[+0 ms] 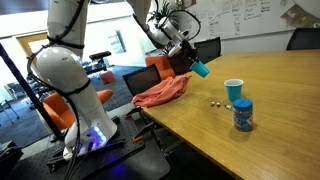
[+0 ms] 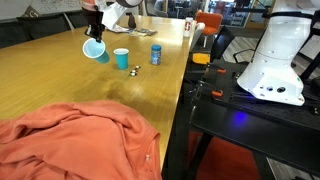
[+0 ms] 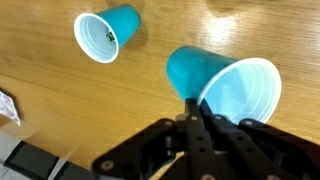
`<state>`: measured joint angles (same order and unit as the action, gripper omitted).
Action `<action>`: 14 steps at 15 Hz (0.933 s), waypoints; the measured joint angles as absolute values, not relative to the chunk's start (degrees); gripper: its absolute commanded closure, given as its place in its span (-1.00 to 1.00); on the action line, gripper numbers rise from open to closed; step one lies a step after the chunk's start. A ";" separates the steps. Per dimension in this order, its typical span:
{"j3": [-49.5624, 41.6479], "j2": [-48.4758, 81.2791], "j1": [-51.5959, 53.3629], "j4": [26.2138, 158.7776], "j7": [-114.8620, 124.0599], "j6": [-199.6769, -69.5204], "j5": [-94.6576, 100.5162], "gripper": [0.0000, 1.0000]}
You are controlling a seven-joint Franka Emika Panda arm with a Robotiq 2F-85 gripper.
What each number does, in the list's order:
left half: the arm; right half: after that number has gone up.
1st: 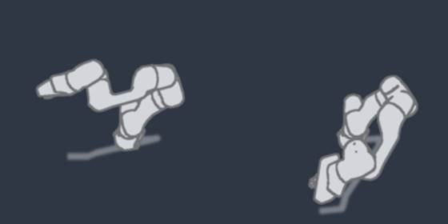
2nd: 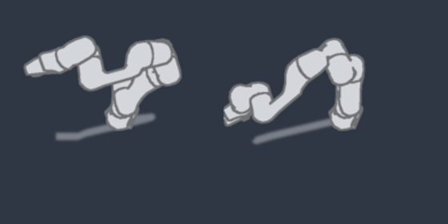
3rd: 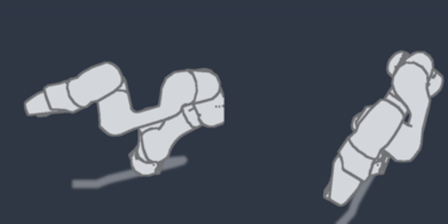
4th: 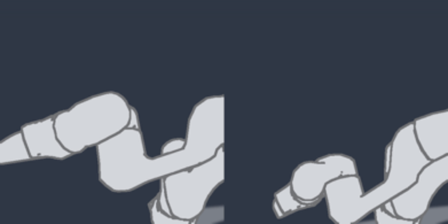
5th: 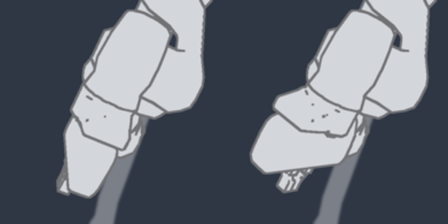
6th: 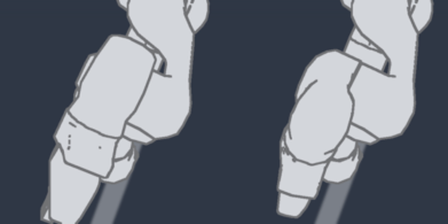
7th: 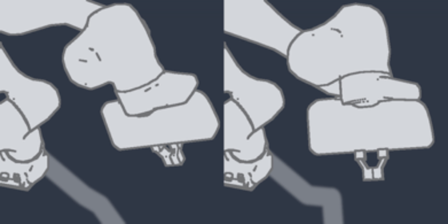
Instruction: Pour the contents in the blue cup on the left into the cup on the right
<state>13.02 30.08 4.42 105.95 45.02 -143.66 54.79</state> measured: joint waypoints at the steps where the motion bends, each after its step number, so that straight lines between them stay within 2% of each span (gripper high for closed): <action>1: 12.43 30.10 4.87 106.07 43.36 -143.66 51.38 0.98; 8: 9.78 32.86 6.22 106.03 22.54 -149.31 25.27 0.98; 14: 8.87 36.67 5.76 105.42 7.34 -152.31 10.14 0.98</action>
<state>8.87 36.67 5.76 105.42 7.34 -152.31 10.14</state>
